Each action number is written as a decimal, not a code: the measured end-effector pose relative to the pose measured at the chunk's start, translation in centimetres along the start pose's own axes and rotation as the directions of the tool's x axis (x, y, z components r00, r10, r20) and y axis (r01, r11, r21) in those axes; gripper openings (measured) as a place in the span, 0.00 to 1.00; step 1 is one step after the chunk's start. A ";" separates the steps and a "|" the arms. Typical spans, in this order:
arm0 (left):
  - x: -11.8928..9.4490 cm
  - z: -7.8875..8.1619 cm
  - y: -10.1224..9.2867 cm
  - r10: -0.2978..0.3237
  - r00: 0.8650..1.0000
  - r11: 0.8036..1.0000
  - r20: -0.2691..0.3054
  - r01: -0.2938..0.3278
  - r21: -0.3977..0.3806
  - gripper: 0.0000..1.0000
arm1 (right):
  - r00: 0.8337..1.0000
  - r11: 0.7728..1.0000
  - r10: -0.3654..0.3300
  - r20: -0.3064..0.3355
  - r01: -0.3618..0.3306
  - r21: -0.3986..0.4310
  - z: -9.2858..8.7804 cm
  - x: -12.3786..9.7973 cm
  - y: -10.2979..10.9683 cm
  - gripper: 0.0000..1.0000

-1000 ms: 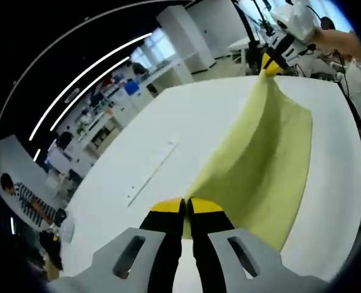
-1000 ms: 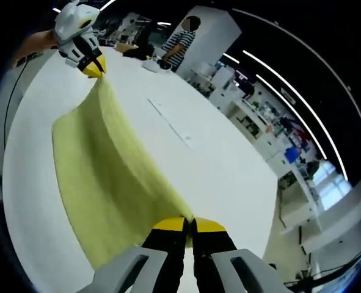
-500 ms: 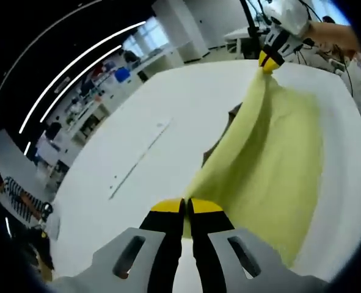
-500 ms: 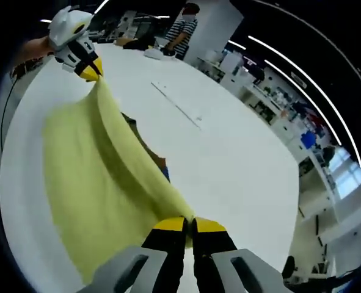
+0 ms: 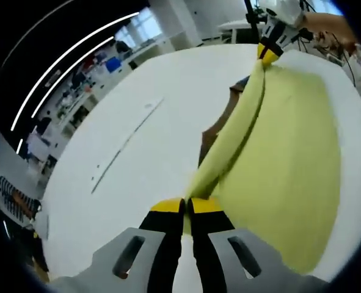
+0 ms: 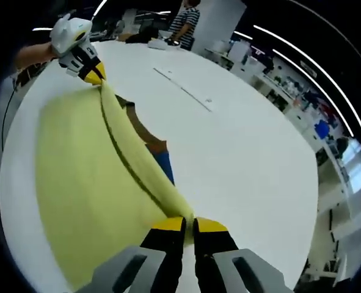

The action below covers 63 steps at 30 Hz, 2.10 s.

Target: Fold the garment on the visible template until the final outline fits inside the template.

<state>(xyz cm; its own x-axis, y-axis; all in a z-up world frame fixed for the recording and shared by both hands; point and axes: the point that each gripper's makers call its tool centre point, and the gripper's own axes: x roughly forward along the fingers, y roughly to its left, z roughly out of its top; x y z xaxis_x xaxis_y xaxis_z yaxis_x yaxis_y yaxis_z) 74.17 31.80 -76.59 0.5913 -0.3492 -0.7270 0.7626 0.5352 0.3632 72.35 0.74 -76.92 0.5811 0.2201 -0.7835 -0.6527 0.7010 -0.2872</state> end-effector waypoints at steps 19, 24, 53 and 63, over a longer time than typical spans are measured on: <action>-0.4 -1.4 -0.1 -0.044 0.998 0.995 0.033 0.047 -0.089 0.11 | 0.999 0.996 0.038 -0.003 -0.037 0.085 -1.0 0.3 0.2 0.10; -0.6 -1.5 -0.6 -0.060 0.997 0.997 0.045 0.062 -0.052 0.16 | 0.999 0.999 0.048 -0.020 -0.048 0.011 -1.3 -0.2 0.3 0.16; 0.7 -1.5 3.2 0.118 0.991 0.943 0.067 -0.090 -0.320 0.04 | 0.996 0.978 -0.056 0.066 0.042 0.204 -0.4 1.3 -2.6 0.00; 0.2 -2.2 3.7 0.149 0.986 0.909 0.078 -0.105 -0.402 0.19 | 0.989 0.907 -0.100 0.110 0.045 0.419 0.8 1.1 -3.4 0.14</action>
<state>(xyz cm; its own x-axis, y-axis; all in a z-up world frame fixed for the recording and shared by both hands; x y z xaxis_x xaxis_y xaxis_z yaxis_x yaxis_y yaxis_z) 76.53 35.39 -76.64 0.7166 -0.3243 -0.6175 0.5258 0.8329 0.1727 75.60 -0.82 -76.34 0.6935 0.2223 -0.6853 -0.3620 0.9299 -0.0648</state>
